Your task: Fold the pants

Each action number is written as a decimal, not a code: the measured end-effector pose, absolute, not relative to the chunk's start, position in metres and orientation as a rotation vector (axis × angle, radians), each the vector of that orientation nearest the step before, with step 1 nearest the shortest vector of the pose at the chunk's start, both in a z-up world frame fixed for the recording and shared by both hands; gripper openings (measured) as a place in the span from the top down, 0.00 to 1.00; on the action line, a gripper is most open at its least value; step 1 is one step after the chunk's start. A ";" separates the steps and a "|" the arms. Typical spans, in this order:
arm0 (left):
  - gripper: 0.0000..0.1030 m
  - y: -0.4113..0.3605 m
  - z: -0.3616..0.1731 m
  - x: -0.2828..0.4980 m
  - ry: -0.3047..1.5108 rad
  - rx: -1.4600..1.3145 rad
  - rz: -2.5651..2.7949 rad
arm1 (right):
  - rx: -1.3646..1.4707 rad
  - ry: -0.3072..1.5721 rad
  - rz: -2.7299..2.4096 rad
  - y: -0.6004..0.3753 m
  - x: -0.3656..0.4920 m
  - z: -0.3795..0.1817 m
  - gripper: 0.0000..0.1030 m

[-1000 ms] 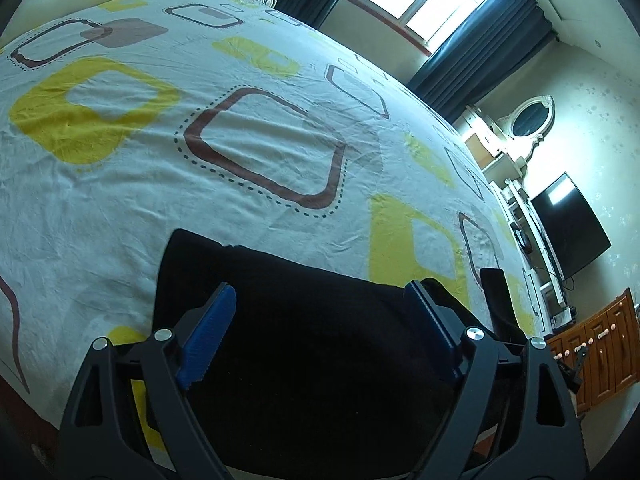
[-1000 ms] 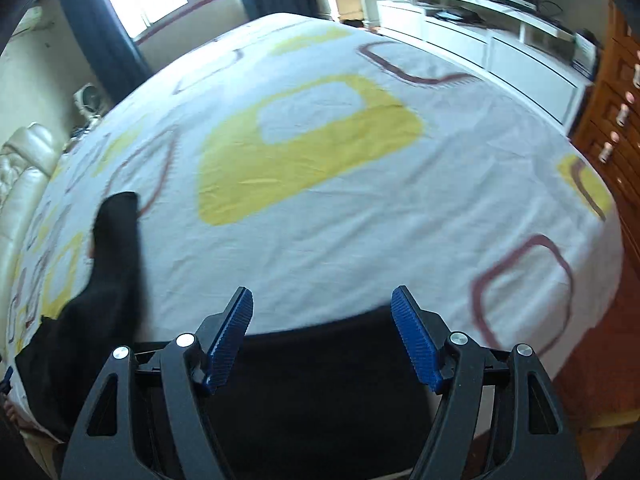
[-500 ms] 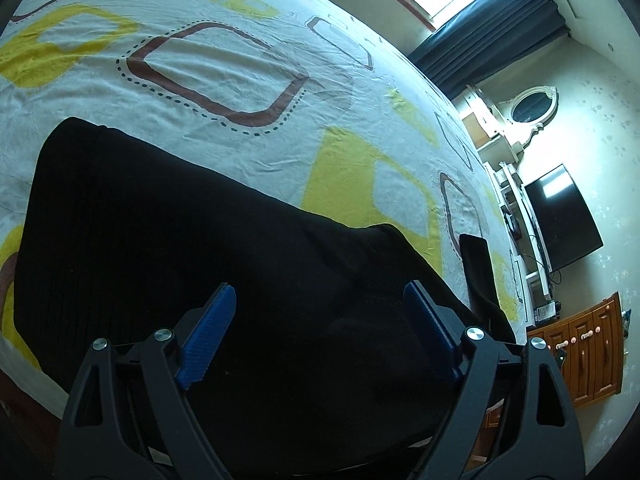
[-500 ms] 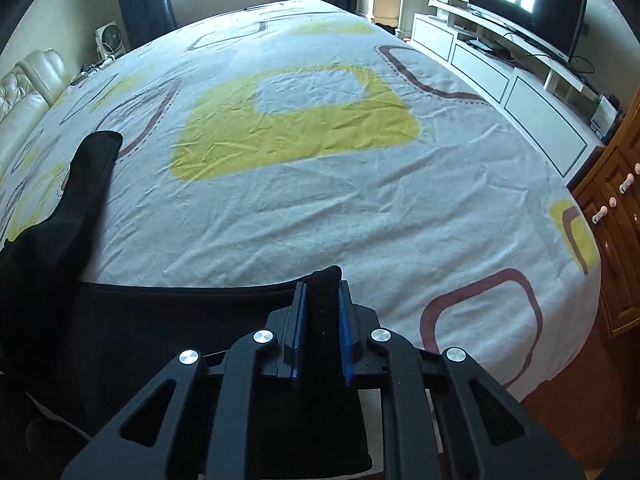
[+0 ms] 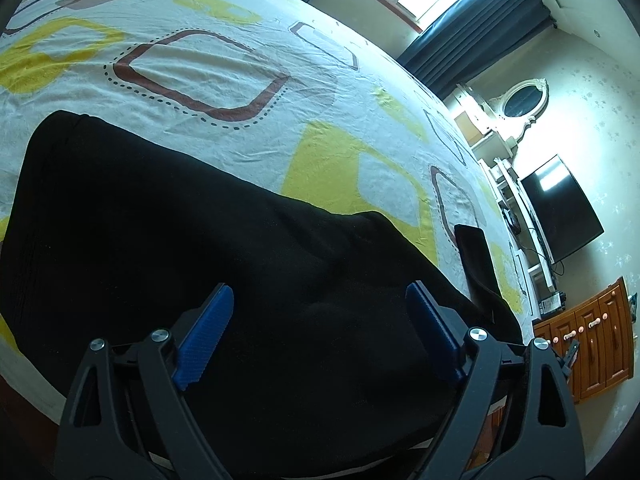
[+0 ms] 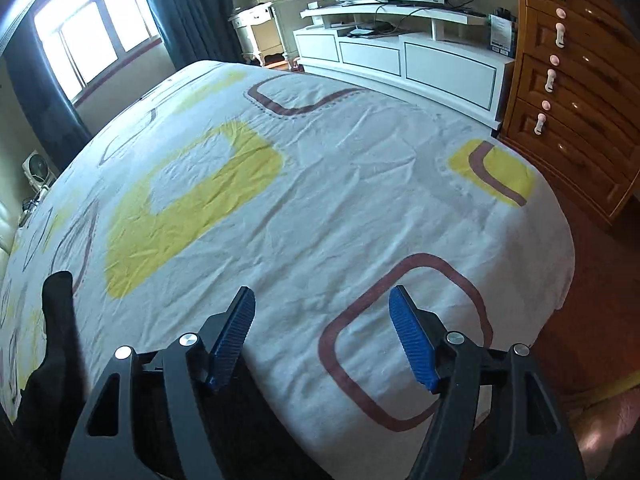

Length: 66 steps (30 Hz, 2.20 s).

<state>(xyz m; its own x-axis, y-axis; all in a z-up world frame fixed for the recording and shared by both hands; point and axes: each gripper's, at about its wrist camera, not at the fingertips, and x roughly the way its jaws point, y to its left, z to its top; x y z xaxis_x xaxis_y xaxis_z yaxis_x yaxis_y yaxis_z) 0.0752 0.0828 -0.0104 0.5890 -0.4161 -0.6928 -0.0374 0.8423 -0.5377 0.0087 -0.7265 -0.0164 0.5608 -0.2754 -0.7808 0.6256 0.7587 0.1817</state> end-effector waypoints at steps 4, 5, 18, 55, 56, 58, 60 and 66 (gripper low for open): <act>0.12 0.091 -0.015 0.073 0.916 -0.592 -0.217 | 0.292 0.789 -0.334 -0.627 0.060 0.029 0.33; 0.12 0.093 -0.017 0.073 0.919 -0.608 -0.218 | 0.263 0.792 -0.262 -0.596 0.078 0.037 0.32; 0.10 0.088 -0.027 0.074 0.945 -0.585 -0.208 | -0.151 1.129 -0.043 -0.324 0.288 -0.023 0.31; 0.07 0.072 -0.028 0.064 0.928 -0.475 -0.155 | 0.646 0.937 0.154 -0.531 0.134 0.005 0.47; 0.07 0.074 -0.029 0.063 0.925 -0.482 -0.161 | 0.682 0.942 0.168 -0.528 0.146 0.005 0.47; 0.07 0.073 -0.030 0.064 0.931 -0.481 -0.166 | 0.716 0.955 0.176 -0.514 0.169 0.007 0.47; 0.06 0.071 -0.031 0.066 0.938 -0.473 -0.162 | 0.598 1.003 0.119 -0.486 0.196 0.013 0.47; 0.03 0.065 -0.031 0.067 0.947 -0.439 -0.160 | 0.161 1.153 -0.062 -0.395 0.267 -0.001 0.47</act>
